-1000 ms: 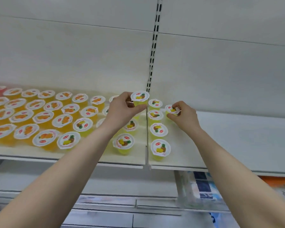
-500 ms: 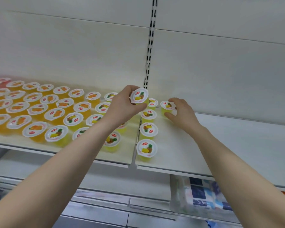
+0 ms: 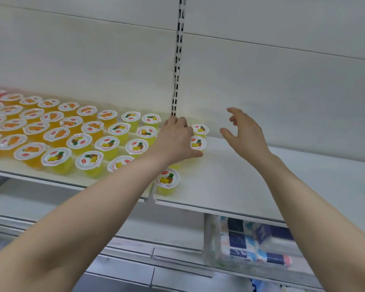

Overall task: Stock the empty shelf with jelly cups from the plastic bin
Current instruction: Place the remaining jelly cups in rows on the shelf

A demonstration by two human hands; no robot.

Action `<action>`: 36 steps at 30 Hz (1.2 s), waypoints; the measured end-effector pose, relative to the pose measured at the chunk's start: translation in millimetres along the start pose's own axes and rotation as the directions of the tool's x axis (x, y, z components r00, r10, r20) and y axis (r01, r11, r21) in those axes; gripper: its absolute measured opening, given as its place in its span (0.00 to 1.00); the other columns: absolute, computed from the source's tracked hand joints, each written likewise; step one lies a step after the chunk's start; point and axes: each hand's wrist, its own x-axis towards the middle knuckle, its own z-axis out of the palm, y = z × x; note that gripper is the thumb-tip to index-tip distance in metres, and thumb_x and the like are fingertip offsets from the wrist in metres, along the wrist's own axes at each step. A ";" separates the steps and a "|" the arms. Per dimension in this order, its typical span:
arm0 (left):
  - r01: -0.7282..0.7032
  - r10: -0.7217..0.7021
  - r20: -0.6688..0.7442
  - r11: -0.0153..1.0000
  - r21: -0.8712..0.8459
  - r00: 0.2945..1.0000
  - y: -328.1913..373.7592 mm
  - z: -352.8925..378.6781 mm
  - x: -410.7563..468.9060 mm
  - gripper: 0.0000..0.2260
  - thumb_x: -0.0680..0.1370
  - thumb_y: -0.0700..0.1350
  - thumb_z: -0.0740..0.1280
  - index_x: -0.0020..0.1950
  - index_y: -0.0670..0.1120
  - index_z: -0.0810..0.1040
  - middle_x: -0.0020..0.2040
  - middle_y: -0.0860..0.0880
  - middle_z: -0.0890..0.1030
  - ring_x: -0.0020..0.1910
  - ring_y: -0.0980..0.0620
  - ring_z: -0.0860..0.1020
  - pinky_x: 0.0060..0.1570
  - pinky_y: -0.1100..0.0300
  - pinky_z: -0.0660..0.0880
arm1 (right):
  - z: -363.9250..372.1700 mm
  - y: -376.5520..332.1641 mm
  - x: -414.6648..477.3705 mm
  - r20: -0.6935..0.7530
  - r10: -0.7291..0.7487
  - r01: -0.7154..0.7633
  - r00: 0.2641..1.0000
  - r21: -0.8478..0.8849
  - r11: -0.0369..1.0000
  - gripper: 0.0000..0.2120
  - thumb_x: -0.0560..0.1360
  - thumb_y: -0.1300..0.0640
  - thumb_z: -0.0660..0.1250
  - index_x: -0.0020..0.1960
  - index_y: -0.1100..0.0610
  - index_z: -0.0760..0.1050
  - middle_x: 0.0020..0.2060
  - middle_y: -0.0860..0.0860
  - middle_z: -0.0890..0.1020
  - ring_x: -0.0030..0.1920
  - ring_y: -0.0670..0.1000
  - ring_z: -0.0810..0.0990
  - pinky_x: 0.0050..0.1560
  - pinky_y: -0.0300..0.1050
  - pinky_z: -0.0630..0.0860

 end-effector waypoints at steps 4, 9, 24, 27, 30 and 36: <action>0.016 -0.016 0.019 0.999 0.028 1.000 2.3 6.5 1.0 0.30 0.66 0.68 0.68 0.57 0.48 0.79 0.56 0.48 0.74 0.59 0.44 0.67 0.60 0.52 0.65 | -3.3 4.3 -1.8 -0.009 0.000 0.000 1.000 0.006 1.000 0.26 0.77 0.51 0.66 0.73 0.52 0.64 0.58 0.52 0.77 0.59 0.53 0.75 0.58 0.47 0.69; 0.032 -0.034 0.030 0.997 0.067 0.999 7.6 7.9 4.2 0.30 0.66 0.69 0.67 0.57 0.48 0.79 0.56 0.48 0.74 0.60 0.44 0.67 0.61 0.51 0.64 | -1.8 5.4 -2.6 0.009 -0.004 0.004 1.000 -0.010 1.000 0.25 0.77 0.52 0.66 0.73 0.53 0.64 0.59 0.53 0.77 0.60 0.53 0.74 0.58 0.46 0.68; 0.089 -0.093 -0.241 0.996 -0.026 0.966 -32.9 -42.4 -19.2 0.22 0.78 0.59 0.63 0.65 0.46 0.76 0.63 0.46 0.75 0.65 0.43 0.68 0.63 0.52 0.66 | -1.9 -37.5 16.7 0.104 -0.275 0.290 0.956 -0.164 0.943 0.24 0.79 0.53 0.63 0.73 0.59 0.66 0.64 0.58 0.75 0.61 0.61 0.72 0.61 0.54 0.69; 0.137 -0.124 -0.289 0.990 0.025 0.949 -58.4 -59.9 -38.5 0.20 0.78 0.56 0.64 0.65 0.46 0.76 0.63 0.46 0.75 0.65 0.43 0.69 0.63 0.51 0.65 | 5.2 -63.1 21.1 0.124 -0.364 0.382 0.923 -0.183 0.906 0.24 0.79 0.52 0.64 0.72 0.59 0.67 0.62 0.59 0.75 0.59 0.62 0.73 0.60 0.56 0.70; 0.190 -0.159 -0.332 0.980 0.064 0.930 -86.3 -75.7 -65.6 0.19 0.78 0.54 0.65 0.64 0.46 0.77 0.62 0.45 0.77 0.64 0.41 0.70 0.61 0.49 0.68 | 13.5 -97.2 23.5 0.140 -0.441 0.461 0.887 -0.186 0.868 0.24 0.79 0.51 0.64 0.71 0.60 0.68 0.62 0.59 0.76 0.59 0.63 0.73 0.59 0.57 0.70; 0.283 -0.220 -0.367 0.951 0.126 0.904 -150.5 -99.9 -133.6 0.18 0.77 0.54 0.67 0.63 0.45 0.77 0.59 0.44 0.78 0.62 0.41 0.72 0.61 0.48 0.70 | 35.7 -188.7 21.6 0.132 -0.566 0.579 0.814 -0.116 0.807 0.24 0.79 0.50 0.63 0.72 0.59 0.67 0.63 0.58 0.75 0.61 0.62 0.72 0.61 0.56 0.69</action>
